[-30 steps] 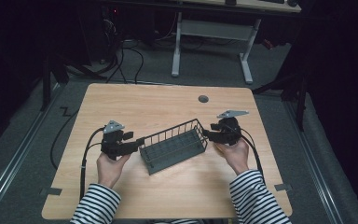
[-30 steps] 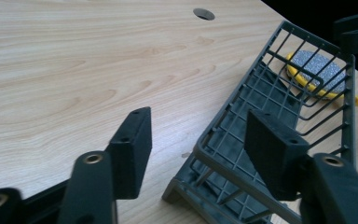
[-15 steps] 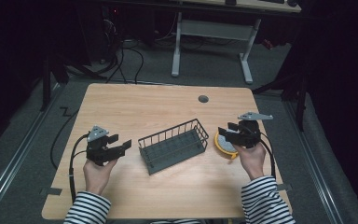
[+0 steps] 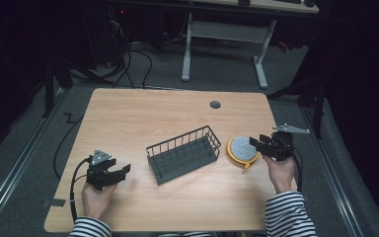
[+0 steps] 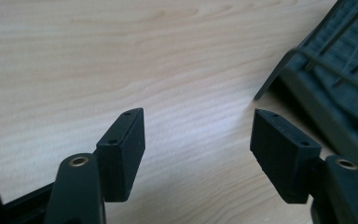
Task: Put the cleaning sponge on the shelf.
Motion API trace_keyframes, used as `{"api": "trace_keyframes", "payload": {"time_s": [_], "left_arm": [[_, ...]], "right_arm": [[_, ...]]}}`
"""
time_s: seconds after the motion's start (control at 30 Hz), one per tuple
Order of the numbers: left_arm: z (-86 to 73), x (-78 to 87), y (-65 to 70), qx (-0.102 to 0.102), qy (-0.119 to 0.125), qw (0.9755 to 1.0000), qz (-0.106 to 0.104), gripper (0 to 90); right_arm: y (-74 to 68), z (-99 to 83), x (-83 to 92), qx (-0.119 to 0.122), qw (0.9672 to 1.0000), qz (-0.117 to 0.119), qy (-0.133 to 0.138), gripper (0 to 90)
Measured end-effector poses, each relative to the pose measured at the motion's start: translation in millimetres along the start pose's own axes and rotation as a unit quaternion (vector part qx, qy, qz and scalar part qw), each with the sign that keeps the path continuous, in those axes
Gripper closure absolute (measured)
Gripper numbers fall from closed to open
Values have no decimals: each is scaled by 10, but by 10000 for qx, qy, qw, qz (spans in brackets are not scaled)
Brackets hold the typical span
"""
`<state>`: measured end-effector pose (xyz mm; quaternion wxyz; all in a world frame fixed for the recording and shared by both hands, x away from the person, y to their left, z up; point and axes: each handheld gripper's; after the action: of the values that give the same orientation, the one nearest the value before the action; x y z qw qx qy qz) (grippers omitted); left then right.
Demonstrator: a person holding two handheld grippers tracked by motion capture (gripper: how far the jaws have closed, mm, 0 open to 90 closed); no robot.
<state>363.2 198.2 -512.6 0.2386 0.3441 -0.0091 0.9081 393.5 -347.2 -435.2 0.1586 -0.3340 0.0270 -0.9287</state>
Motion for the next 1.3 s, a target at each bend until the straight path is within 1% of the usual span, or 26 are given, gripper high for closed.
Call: {"api": "trace_keyframes", "payload": {"time_s": [0.03, 0.1, 0.17, 0.27, 0.33, 0.43, 0.5, 0.53, 0.57, 0.63, 0.67, 0.73, 0.8, 0.87, 0.93, 1.1, 1.17, 1.2, 1.27, 1.3], "left_arm": [[-41, -23, -6, -12, -47, 10000, 68, 356], [-63, -46, -6, -49, -76, 9999, 132, 356], [-70, -55, -5, -85, -96, 9998, 172, 354], [-86, -93, -2, -172, -152, 9993, 292, 352], [-94, -110, 3, -208, -157, 9991, 332, 351], [-108, -140, 6, -285, -202, 9985, 420, 350], [-119, -156, 5, -303, -247, 9982, 461, 347], [-119, -156, 5, -303, -247, 9982, 461, 346], [-136, -166, 5, -302, -269, 9980, 484, 346], [-154, -171, 13, -409, -249, 9974, 543, 345], [-154, -171, 13, -409, -249, 9974, 543, 344], [-172, -169, 12, -413, -183, 9975, 538, 343], [-176, -168, 11, -407, -176, 9976, 540, 342], [-177, -168, 12, -393, -180, 9975, 566, 333], [-179, -167, 12, -372, -182, 9975, 579, 319], [-181, -164, 12, -362, -192, 9974, 597, 314], [-181, -165, 13, -354, -184, 9974, 598, 314], [-181, -165, 13, -354, -184, 9974, 598, 314], [-181, -165, 14, -352, -183, 9974, 599, 313], [-181, -165, 14, -352, -183, 9974, 599, 313]], "right_arm": [[73, -39, -16, -110, 9999, -49, -37, 488], [119, -63, -38, -158, 9998, -102, -85, 488], [165, -96, -65, -252, 9995, -151, -85, 488], [249, -168, -143, -428, 9987, -218, -196, 486], [281, -199, -186, -485, 9981, -260, -267, 485], [324, -254, -250, -593, 9974, -283, -305, 485], [351, -291, -308, -649, 9967, -306, -384, 483], [351, -291, -308, -649, 9967, -306, -384, 483], [375, -321, -361, -724, 9958, -323, -467, 482], [391, -336, -387, -761, 9955, -328, -463, 482], [391, -336, -387, -761, 9955, -328, -463, 482], [406, -354, -426, -844, 9947, -354, -475, 482], [413, -358, -438, -855, 9946, -354, -473, 482], [423, -366, -465, -946, 9940, -343, -432, 484], [424, -367, -476, -954, 9938, -343, -444, 485], [444, -408, -582, -1000, 9932, -265, -531, 494], [451, -425, -596, -980, 9936, -208, -517, 528], [451, -425, -596, -980, 9936, -208, -517, 528], [460, -454, -615, -894, 9944, -125, -549, 574], [460, -454, -615, -894, 9944, -125, -549, 574]]}}
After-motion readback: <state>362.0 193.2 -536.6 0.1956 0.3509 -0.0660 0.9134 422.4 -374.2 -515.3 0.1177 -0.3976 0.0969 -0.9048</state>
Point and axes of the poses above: each handheld gripper's, and its own axes: x roughly backward along the jaws, z roughly out of its top, y roughly to its right
